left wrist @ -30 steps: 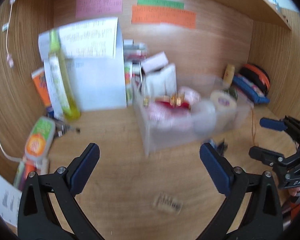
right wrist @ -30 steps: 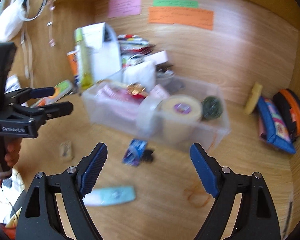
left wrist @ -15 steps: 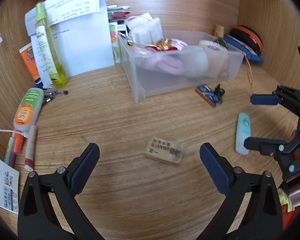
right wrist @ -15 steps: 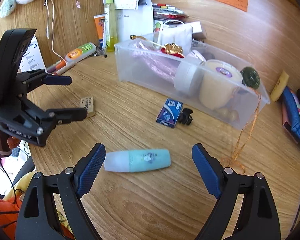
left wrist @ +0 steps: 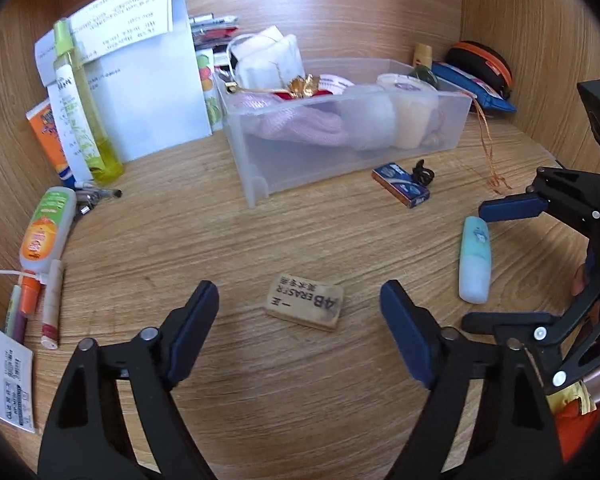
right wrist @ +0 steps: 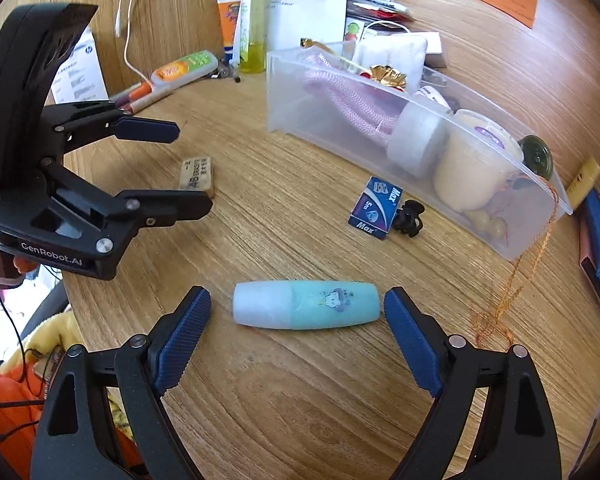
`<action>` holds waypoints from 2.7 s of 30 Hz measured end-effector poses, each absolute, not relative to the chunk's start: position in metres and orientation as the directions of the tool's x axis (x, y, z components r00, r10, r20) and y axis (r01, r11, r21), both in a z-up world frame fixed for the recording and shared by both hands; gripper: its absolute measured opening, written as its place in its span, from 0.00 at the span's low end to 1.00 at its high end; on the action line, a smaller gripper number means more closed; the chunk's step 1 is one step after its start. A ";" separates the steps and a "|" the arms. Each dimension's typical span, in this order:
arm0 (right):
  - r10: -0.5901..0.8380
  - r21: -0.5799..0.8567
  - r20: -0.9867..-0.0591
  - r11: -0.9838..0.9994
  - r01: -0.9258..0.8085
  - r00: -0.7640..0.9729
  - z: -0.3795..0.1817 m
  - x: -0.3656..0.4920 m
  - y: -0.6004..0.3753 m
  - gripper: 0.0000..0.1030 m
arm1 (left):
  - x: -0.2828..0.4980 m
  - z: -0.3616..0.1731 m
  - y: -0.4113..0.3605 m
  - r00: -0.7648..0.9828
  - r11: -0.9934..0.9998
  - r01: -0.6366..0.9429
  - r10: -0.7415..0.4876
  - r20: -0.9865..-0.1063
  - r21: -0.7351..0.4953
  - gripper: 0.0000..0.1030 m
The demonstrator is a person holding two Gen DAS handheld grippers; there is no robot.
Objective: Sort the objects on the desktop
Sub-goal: 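Move the right tool to the light-blue tube while the left tool approaches the wooden eraser, then grasp the light-blue tube with the right tool while the left tool grasps the wooden eraser, then carry the tube and eraser up over the clear box with both tools, then release the tube with the right tool while the left tool releases the eraser into the box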
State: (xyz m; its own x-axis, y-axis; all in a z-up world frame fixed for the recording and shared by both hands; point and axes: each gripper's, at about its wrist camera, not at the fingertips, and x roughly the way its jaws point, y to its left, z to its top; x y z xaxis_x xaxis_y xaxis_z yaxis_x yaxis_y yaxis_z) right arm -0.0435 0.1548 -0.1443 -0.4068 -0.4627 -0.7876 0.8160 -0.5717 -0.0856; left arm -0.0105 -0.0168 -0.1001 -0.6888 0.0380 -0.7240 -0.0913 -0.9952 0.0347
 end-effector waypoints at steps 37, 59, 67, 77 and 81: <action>-0.518 0.017 -0.724 -0.673 0.739 -0.455 -0.113 -0.070 0.180 0.69 | -0.012 -0.063 -0.029 -0.788 -0.998 -0.024 0.053 -0.613 -0.055 0.43; -0.521 0.064 -0.620 -0.779 0.624 -0.587 -0.032 -0.166 0.163 0.69 | -0.079 0.002 -0.029 -0.877 -0.994 -0.031 0.076 -0.475 -0.102 0.43; -0.473 0.078 -0.643 -0.823 0.563 -0.603 -0.038 -0.199 0.142 0.69 | -0.109 -0.004 -0.030 -0.879 -0.992 0.004 0.056 -0.474 -0.124 0.43; -0.450 0.121 -0.680 -0.847 0.517 -0.579 -0.062 -0.224 0.137 0.69 | -0.125 -0.025 -0.031 -0.846 -0.992 0.016 0.053 -0.531 -0.125 0.43; -0.452 0.130 -0.681 -0.849 0.512 -0.576 -0.066 -0.224 0.140 0.69 | -0.126 -0.029 -0.027 -0.839 -0.994 0.020 0.040 -0.543 -0.104 0.43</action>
State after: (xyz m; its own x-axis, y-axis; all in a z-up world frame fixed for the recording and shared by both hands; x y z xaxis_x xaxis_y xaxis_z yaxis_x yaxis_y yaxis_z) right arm -0.2240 0.1402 -0.0665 -0.5758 -0.4521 -0.6812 0.5122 -0.8489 0.1305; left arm -0.1263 -0.0272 -0.0294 -0.8388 0.0403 -0.5429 0.0197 -0.9944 -0.1043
